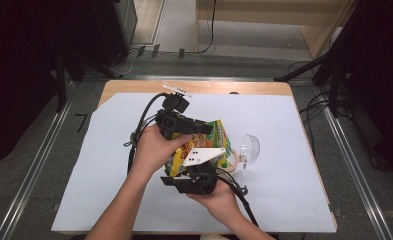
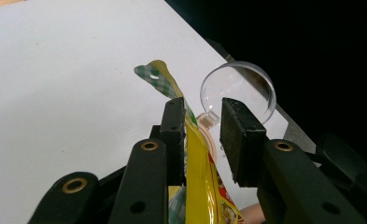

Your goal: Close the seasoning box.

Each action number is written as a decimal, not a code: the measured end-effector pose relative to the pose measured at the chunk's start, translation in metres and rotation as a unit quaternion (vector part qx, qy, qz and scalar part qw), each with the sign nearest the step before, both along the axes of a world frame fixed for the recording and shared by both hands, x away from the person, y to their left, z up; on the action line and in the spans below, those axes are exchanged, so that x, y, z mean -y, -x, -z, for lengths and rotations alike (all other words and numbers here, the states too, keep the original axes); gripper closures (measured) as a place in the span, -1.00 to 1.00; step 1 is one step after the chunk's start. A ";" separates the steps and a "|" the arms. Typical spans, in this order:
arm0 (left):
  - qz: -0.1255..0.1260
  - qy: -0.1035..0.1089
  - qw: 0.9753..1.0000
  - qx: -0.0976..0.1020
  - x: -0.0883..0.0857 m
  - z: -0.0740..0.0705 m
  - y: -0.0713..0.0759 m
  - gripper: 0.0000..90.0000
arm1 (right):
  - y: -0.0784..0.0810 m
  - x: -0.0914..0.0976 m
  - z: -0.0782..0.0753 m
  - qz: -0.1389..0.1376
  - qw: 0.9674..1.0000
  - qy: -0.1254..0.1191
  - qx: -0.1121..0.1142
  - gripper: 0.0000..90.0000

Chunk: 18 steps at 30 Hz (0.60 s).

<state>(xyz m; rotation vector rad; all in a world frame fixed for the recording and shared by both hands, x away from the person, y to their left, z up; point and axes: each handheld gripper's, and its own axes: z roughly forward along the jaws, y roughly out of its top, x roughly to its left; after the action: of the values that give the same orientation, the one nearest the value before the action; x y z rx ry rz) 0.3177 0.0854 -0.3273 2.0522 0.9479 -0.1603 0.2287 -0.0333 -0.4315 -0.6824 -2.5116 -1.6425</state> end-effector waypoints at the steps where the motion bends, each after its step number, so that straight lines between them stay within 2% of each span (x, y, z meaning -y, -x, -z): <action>1: 0.000 0.000 1.000 0.000 0.000 0.000 0.000 0.58 | 0.000 0.000 0.000 -0.001 1.000 -0.001 -0.001 0.60; 18: 0.000 0.002 1.000 0.001 0.001 0.000 0.001 0.58 | 0.000 0.000 0.000 -0.001 1.000 -0.003 -0.002 0.60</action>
<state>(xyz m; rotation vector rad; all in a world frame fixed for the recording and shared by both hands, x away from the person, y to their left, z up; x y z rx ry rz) 0.3170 0.0848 -0.3270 2.0494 0.9454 -0.1609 0.2287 -0.0335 -0.4319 -0.6823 -2.5038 -1.6460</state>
